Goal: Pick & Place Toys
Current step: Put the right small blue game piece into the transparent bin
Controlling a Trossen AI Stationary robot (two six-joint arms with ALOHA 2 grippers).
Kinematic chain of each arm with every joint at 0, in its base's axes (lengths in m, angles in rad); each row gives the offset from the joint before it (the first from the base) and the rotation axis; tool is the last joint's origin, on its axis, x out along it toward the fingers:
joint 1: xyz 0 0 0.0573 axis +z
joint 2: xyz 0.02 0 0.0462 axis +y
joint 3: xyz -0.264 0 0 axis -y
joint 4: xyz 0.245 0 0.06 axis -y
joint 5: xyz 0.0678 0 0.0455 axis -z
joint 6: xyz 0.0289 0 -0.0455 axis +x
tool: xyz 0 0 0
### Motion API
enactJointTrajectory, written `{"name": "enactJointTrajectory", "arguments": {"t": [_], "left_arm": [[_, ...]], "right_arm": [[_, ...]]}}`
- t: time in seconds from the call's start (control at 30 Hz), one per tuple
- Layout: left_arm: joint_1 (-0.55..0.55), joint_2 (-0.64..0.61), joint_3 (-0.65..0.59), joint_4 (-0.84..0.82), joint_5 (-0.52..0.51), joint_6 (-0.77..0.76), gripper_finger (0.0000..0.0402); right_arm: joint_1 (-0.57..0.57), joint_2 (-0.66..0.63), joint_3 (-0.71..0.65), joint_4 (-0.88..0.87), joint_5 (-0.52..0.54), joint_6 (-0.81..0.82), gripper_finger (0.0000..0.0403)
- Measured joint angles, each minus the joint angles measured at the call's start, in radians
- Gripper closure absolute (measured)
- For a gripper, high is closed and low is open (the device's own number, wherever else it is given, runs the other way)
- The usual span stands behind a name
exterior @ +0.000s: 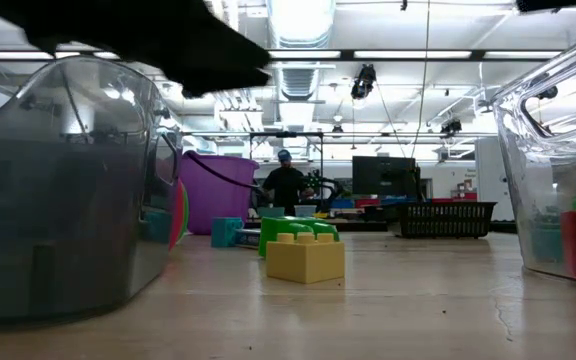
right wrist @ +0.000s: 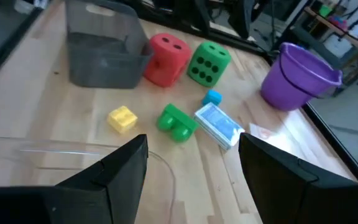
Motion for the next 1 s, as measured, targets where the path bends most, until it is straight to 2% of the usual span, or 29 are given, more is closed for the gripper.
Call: {"name": "enactJointTrajectory", "arguments": {"t": [0.1,0.37,0.67,1.0], "left_arm": [[0.036,0.088,0.093,-0.097,0.018,-0.025,0.0105],[0.105,0.361,0.433,-0.411,0.161,0.009,0.0105],[0.141,0.531,0.652,-0.470,0.250,0.069,0.0105],[0.155,0.689,0.852,-0.525,0.356,0.098,0.0105]], "right_arm": [[-0.018,-0.014,-0.006,-0.017,0.000,0.002,0.0153],[-0.024,-0.110,-0.006,-0.050,0.026,-0.029,0.0153],[-0.025,-0.237,-0.015,-0.354,0.041,0.220,0.0153],[-0.023,-0.253,-0.015,-0.393,0.022,0.261,0.0153]]}}
